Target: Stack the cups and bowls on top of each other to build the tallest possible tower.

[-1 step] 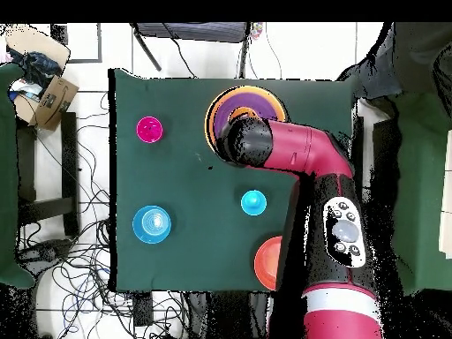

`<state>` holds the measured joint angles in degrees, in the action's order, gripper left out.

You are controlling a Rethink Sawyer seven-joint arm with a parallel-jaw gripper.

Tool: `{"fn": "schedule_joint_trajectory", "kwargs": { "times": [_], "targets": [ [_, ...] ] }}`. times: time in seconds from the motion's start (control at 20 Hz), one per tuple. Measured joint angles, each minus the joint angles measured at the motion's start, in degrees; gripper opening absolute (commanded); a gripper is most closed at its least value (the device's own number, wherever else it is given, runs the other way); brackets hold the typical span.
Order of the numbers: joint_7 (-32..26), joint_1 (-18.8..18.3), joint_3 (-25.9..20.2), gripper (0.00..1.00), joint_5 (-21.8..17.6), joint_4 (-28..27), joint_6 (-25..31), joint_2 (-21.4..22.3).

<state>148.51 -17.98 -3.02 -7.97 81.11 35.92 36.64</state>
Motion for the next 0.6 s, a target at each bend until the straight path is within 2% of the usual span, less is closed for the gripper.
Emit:
{"fn": "schedule_joint_trajectory", "kwargs": {
  "times": [0.6],
  "targets": [
    [0.0,-1.8,0.0,0.0,0.0,0.0,-1.8,0.0]
  ]
}}
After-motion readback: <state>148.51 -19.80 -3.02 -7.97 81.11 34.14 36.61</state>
